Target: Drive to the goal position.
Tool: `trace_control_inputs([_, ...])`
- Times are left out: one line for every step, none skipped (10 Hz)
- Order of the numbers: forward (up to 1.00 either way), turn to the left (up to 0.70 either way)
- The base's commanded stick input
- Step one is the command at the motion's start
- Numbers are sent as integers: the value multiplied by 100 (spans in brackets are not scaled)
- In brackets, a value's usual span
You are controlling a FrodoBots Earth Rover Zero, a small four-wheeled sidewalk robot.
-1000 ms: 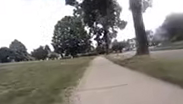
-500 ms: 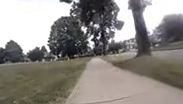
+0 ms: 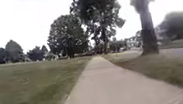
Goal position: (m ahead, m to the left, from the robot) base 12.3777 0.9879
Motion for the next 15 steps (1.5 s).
trace_control_inputs([100, 0])
trace_control_inputs([100, 0])
trace_control_inputs([100, 0])
trace_control_inputs([100, 0])
trace_control_inputs([100, 0])
trace_control_inputs([100, 0])
trace_control_inputs([100, 0])
trace_control_inputs([100, 0])
trace_control_inputs([100, 0])
trace_control_inputs([100, 0])
trace_control_inputs([100, 0])
trace_control_inputs([100, 0])
trace_control_inputs([100, 0])
trace_control_inputs([100, 0])
trace_control_inputs([100, 0])
